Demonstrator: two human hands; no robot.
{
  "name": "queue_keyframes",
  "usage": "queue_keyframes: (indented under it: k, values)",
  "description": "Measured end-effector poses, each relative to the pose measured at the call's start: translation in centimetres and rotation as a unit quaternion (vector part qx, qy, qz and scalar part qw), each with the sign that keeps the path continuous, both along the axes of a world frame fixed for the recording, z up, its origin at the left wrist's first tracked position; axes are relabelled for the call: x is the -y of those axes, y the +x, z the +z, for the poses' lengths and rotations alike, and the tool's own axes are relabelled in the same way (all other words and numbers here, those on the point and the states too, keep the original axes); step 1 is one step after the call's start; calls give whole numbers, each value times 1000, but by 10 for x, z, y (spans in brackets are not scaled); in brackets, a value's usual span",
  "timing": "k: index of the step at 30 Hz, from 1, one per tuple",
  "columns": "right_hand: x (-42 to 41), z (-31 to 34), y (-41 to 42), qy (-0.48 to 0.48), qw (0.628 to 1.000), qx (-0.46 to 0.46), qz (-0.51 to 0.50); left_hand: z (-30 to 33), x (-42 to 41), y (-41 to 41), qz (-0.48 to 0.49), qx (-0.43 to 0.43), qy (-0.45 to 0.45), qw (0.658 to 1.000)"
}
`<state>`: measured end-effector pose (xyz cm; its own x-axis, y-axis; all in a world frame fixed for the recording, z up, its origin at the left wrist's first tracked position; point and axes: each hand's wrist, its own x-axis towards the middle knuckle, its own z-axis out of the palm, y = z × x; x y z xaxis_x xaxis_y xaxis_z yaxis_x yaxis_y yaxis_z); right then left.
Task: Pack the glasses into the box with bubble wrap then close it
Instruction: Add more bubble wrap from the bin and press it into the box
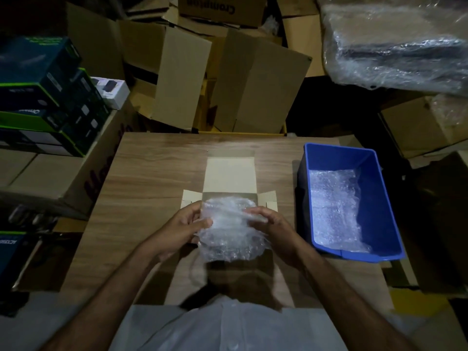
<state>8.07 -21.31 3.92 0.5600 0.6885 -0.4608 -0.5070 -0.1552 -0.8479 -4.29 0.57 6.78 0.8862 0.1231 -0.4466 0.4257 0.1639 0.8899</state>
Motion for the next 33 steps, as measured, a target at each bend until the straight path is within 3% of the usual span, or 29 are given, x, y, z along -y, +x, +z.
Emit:
queue_keyframes:
  k: [2,7,10,13,15,17,22,27,28,31,33]
  values:
    - [-1,-2,0,-41,999,7,-14,-2,-5,-2,18,-13,-46,999]
    - [2,8,1,-8,999,-33,-10,-1,-8,-6,26,-21,-157,987]
    - [-2,3,1,12,995,99,-20,0,-3,0,40,-8,-36,999]
    - [-4,1,0,36,987,154,-37,-8,-3,3,38,7,23,999]
    - [-6,-3,2,17,972,235,-10,-15,-5,5,20,21,105,994]
    - [-8,-8,2,4,968,250,18,-20,-5,6,-6,35,144,989]
    - [-15,-22,-6,0,975,219,-37,-24,-11,11,-8,-6,89,996]
    - [-17,-34,-16,-46,983,159,-84,-34,-28,23,-6,-77,-106,991]
    - [-17,-36,-18,-48,976,184,-102,-38,-30,27,-17,-78,-92,993]
    - [-16,-45,-27,-90,943,291,-138,-52,-33,45,-107,-36,99,989]
    - [-15,-51,-34,-134,916,339,-165,-63,-34,59,-133,17,181,974]
